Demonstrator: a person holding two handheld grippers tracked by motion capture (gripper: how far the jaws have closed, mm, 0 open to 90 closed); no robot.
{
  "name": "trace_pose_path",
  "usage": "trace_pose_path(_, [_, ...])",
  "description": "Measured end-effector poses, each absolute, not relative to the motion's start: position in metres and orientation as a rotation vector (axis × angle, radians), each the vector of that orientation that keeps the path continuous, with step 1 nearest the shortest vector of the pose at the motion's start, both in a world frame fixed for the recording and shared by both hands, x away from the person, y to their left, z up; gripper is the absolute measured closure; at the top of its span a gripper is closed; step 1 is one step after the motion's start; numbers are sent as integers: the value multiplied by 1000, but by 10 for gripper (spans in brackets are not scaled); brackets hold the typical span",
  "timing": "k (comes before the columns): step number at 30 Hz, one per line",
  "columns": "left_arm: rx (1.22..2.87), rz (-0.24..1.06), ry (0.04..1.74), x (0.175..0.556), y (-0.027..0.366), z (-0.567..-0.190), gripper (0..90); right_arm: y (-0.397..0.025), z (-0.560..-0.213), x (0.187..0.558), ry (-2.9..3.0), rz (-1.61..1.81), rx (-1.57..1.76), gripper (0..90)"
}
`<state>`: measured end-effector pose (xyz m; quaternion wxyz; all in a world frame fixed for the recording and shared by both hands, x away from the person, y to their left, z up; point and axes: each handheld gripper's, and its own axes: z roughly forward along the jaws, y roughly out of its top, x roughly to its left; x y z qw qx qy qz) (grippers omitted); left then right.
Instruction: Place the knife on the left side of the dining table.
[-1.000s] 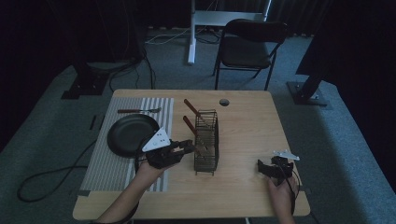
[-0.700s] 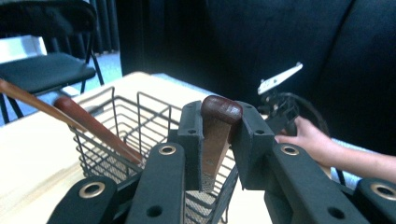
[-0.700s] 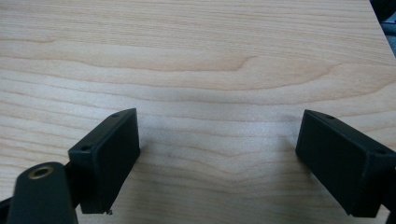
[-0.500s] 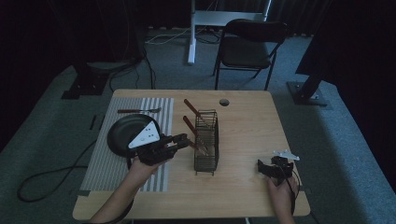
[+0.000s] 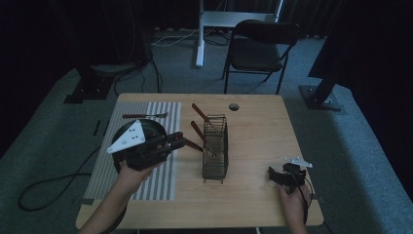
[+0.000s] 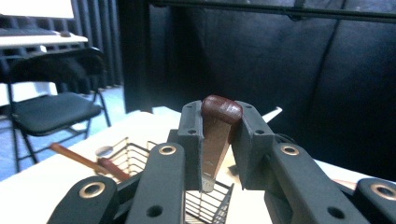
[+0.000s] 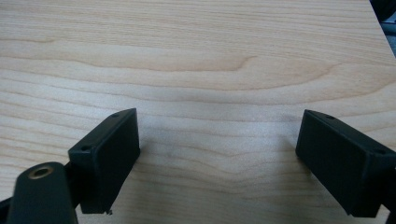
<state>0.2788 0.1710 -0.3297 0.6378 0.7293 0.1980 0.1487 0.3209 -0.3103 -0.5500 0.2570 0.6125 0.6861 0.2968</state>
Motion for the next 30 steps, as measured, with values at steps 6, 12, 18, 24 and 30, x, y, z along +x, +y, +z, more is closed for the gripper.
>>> trace_pose_path(6, [1660, 373, 470, 273, 192, -325, 753, -310, -550, 321, 1861, 805, 1662, 126])
trace_pose_path(12, [1657, 392, 496, 270, 214, -331, 753, -310, -550, 321, 1861, 805, 1662, 126])
trace_pose_path(18, [1669, 395, 546, 268, 235, -347, 753, -310, -550, 321, 1861, 805, 1662, 126])
trace_pose_path(24, [1687, 385, 639, 266, 258, -376, 753, -310, -550, 321, 1861, 805, 1662, 126])
trace_pose_path(30, [1716, 365, 698, 262, 274, -401, 753, -310, -550, 321, 1861, 805, 1663, 126])
